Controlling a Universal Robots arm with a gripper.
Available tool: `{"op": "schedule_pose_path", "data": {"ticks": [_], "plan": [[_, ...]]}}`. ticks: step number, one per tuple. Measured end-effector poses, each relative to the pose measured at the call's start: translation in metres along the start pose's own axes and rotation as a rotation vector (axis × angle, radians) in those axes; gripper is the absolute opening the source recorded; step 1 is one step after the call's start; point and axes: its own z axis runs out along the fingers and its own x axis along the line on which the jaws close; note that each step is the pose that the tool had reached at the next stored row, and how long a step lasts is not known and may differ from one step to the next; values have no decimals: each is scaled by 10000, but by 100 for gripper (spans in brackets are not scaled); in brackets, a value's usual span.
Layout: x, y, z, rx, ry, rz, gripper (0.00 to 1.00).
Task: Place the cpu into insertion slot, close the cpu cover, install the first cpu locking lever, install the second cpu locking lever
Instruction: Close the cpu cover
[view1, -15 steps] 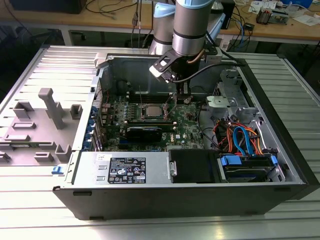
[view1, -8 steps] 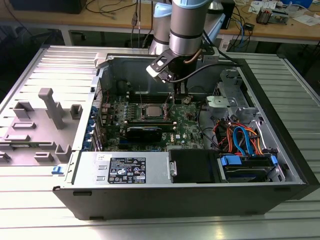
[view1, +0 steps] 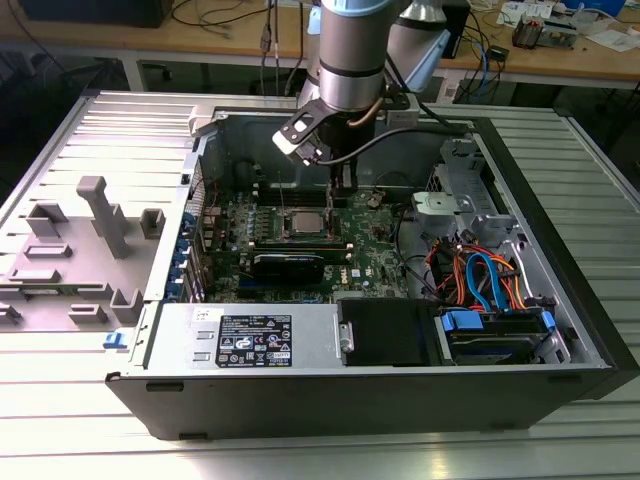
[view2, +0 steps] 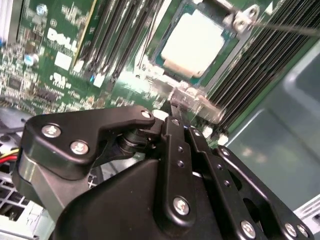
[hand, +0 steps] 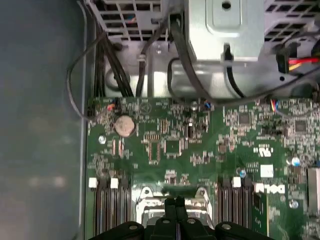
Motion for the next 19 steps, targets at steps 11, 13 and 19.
{"op": "schedule_pose_path", "data": {"ticks": [11, 13, 19], "plan": [[1, -274, 45, -7, 7, -17, 11], [1, -285, 46, -6, 6, -18, 11], [1, -286, 46, -6, 7, -25, 11]]}}
